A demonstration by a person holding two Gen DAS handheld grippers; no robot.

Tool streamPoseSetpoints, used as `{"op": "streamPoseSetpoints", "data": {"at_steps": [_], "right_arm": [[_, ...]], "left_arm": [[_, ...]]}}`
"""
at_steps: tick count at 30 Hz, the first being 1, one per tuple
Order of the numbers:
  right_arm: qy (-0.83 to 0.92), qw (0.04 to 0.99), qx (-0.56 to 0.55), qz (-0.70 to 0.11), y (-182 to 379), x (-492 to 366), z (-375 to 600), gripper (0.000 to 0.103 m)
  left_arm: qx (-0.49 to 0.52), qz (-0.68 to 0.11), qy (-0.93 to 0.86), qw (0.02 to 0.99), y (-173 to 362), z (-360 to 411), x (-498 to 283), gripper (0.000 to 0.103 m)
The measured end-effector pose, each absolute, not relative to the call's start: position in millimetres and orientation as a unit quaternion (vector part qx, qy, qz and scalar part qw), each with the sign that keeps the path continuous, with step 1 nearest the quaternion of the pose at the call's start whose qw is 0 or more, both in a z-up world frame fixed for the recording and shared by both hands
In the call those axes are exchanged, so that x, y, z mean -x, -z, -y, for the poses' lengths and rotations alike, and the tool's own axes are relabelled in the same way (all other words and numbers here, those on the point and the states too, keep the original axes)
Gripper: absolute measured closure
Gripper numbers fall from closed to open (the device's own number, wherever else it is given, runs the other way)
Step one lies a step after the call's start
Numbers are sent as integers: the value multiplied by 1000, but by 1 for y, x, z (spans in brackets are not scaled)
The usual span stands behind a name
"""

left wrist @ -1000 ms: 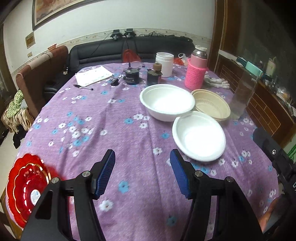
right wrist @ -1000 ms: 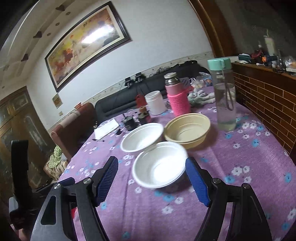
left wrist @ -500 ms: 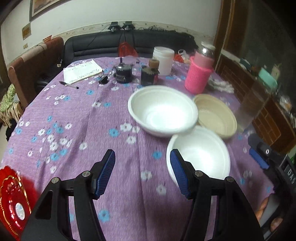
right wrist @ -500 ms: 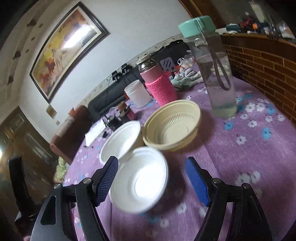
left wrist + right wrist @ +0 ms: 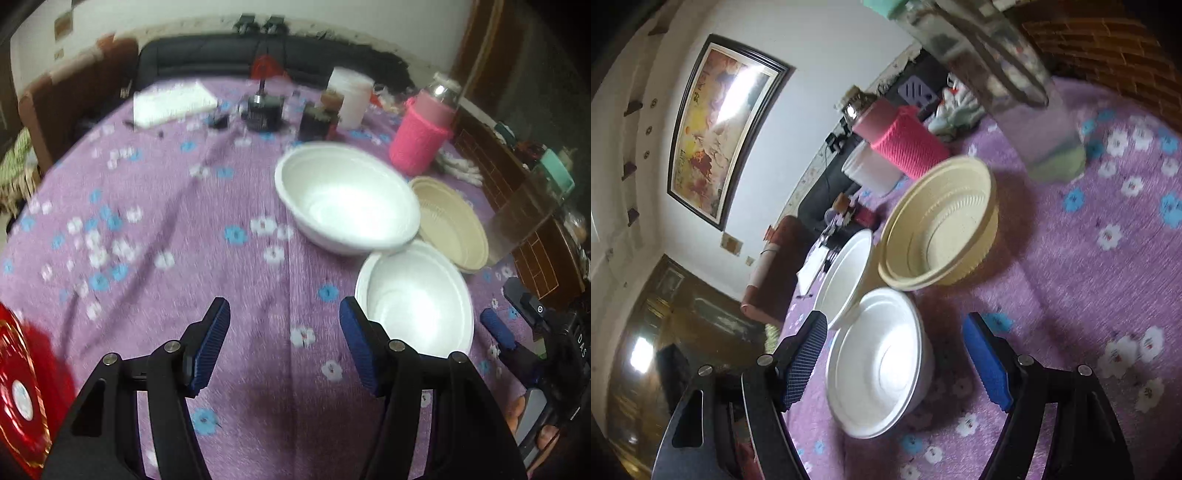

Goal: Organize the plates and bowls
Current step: 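Move the open left gripper to the rim of the shallow white bowl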

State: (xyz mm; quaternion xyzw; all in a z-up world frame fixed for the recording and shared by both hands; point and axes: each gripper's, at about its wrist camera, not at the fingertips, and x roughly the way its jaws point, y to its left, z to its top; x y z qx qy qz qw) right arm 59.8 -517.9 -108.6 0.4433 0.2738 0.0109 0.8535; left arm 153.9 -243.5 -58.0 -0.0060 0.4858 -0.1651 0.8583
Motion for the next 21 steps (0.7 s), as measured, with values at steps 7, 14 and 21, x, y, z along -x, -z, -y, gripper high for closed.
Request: {"op": "streamPoseSetpoints", "data": {"at_steps": [7,14,21], "right_arm": [[-29,827,-477,-297,124,-69,521,24],[-48,815,-492,-302,129,-75,519,26],[-51,807,-502,-307,132,-81,521,27]], "left_arm": [[50,-493,150,856,57,242,-152,43],[68,-511,143,845,65,253,-155,43],[71,-524,150,835,70,267,-154,43]]}}
